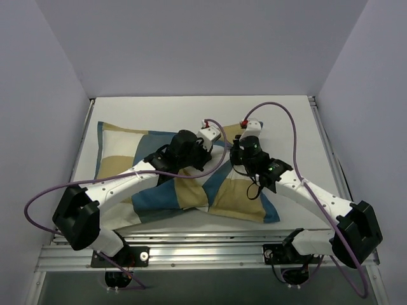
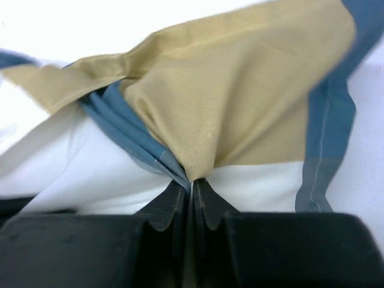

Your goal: Remove the pillowcase from the pillow

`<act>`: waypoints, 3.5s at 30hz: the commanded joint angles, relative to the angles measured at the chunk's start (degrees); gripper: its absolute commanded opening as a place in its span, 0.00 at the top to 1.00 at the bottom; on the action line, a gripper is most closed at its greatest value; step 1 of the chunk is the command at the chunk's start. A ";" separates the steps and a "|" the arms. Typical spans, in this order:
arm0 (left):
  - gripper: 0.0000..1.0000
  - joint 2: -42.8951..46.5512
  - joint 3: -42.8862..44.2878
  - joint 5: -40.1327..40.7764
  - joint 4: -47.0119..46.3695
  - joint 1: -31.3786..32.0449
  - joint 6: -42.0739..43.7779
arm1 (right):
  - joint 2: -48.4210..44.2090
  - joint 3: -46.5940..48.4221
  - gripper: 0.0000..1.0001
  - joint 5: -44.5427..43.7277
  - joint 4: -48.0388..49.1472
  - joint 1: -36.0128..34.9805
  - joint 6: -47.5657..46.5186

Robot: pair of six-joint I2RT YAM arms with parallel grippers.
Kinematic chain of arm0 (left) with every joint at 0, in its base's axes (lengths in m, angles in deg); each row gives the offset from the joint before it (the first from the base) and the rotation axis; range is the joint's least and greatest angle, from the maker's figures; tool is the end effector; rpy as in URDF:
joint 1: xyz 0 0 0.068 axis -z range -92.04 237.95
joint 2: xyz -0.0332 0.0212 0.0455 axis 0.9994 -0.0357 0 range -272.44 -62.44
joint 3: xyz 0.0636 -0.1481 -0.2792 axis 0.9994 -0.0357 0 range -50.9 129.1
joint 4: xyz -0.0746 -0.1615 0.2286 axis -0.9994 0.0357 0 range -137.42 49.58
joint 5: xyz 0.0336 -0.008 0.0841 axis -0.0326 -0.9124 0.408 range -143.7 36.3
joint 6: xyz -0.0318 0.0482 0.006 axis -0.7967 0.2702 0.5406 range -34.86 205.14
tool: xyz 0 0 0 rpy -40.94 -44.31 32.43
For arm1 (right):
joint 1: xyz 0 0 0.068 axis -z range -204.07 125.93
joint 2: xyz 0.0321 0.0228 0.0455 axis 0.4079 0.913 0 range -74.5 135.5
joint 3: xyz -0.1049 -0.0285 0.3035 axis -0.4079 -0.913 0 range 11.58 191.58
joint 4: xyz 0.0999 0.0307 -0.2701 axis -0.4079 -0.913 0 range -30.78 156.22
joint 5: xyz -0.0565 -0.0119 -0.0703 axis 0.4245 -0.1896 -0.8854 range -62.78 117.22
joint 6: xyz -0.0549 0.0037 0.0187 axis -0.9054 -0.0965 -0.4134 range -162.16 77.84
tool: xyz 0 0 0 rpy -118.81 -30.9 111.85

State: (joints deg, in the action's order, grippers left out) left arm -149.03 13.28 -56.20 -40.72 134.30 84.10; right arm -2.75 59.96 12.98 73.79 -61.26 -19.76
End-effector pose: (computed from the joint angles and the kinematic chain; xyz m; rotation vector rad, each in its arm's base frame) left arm 0.2605 -0.2757 0.3224 0.8438 1.9504 -0.5446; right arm 0.2512 0.1777 0.3275 -0.0651 1.8659 0.4971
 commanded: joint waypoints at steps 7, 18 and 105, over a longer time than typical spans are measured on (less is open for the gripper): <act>0.98 12.31 -7.22 -5.32 11.40 2.69 -3.97 | -0.03 5.23 1.00 -6.15 -5.64 14.68 5.56; 0.98 26.80 -14.35 -1.81 18.52 10.60 -13.02 | 3.74 8.92 1.00 -2.90 -9.51 24.52 8.63; 0.98 -7.03 -0.54 13.58 4.64 7.79 -21.81 | 4.80 0.04 0.87 -1.57 4.82 3.26 1.16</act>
State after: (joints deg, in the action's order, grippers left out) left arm -159.11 16.52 -40.33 -43.56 139.18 58.50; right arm 1.88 56.35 19.97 81.07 -59.03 -15.87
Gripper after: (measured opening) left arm 0.117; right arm 0.116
